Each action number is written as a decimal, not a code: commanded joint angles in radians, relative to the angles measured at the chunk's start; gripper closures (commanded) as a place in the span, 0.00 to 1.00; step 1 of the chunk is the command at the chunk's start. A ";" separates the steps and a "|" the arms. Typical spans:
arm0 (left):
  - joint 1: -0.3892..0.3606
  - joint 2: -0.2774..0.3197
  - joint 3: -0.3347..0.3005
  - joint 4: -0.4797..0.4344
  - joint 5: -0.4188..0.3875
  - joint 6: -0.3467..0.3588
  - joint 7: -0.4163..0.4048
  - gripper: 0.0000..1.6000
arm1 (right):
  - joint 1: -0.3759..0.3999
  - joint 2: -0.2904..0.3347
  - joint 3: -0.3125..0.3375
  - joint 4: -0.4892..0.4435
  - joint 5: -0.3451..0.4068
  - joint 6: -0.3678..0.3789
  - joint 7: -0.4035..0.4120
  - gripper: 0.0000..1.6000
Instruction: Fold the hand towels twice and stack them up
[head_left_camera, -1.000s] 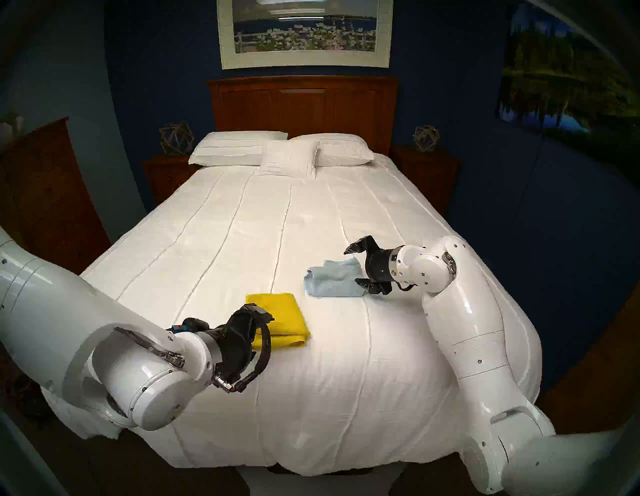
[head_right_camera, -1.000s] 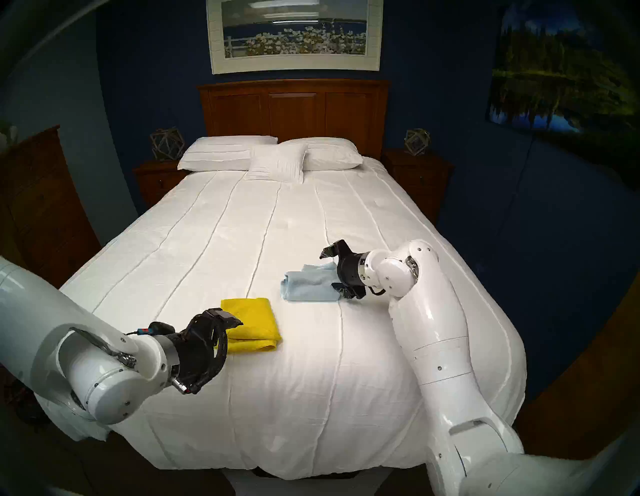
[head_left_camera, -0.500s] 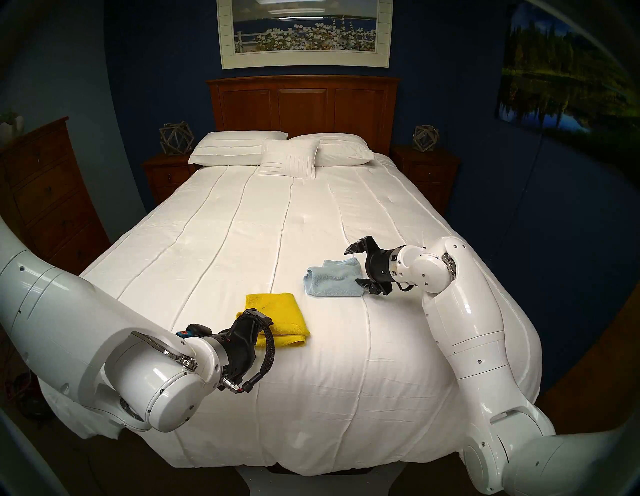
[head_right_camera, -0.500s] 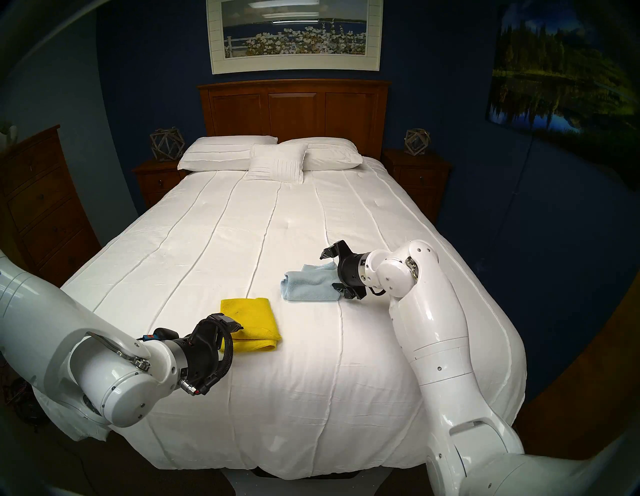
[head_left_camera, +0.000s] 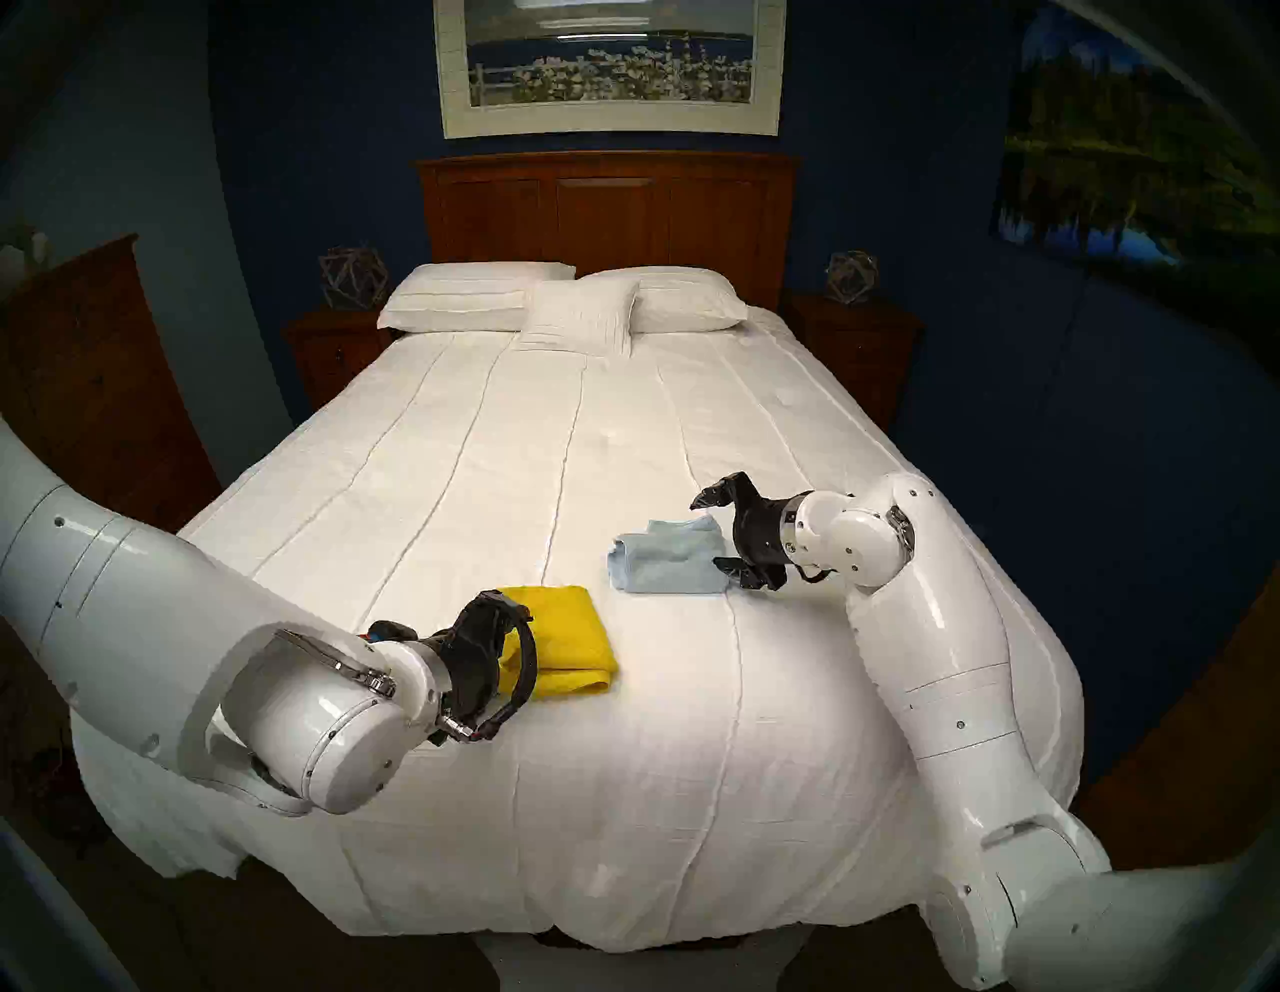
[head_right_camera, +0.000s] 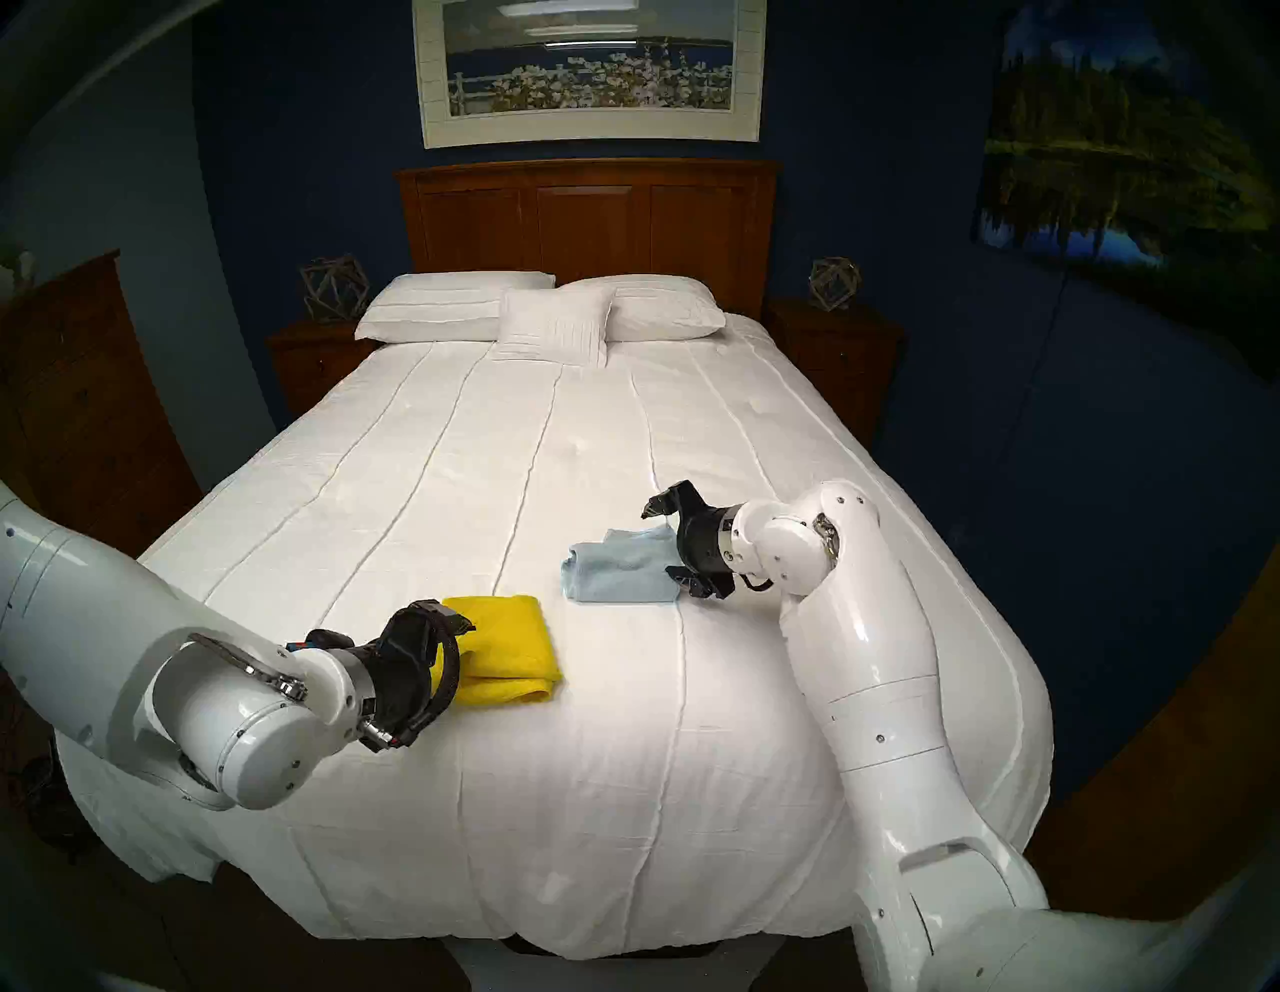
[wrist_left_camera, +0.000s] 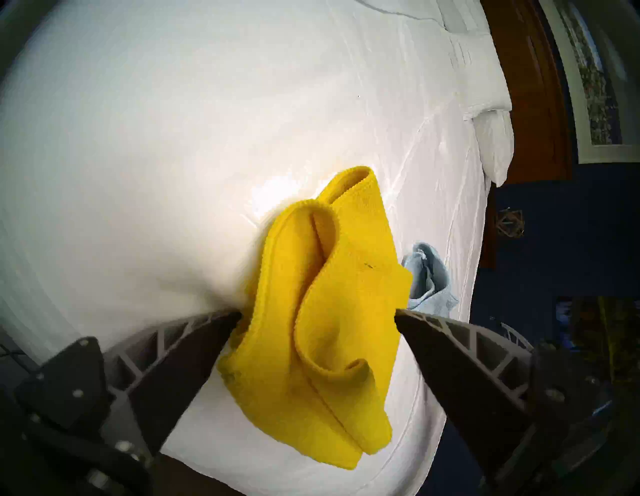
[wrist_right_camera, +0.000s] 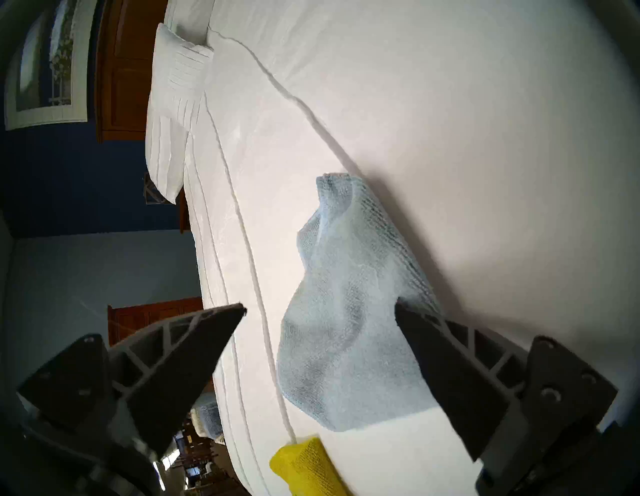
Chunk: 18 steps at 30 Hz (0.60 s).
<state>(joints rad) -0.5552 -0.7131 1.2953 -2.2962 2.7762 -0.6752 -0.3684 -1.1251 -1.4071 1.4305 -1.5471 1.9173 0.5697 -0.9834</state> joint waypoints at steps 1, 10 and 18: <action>-0.037 0.011 -0.008 -0.007 0.007 0.009 -0.004 0.00 | 0.014 -0.001 0.006 -0.015 -0.002 -0.001 0.009 0.00; -0.051 0.001 -0.026 0.000 0.008 0.022 0.012 0.00 | 0.017 0.001 0.014 -0.003 -0.007 0.002 0.014 0.00; -0.037 -0.017 -0.055 0.028 -0.009 0.032 0.038 0.00 | -0.002 0.004 0.028 -0.007 -0.007 0.005 0.018 0.00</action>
<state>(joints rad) -0.5841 -0.7151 1.2690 -2.2822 2.7765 -0.6441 -0.3389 -1.1265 -1.4067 1.4546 -1.5358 1.9088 0.5716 -0.9747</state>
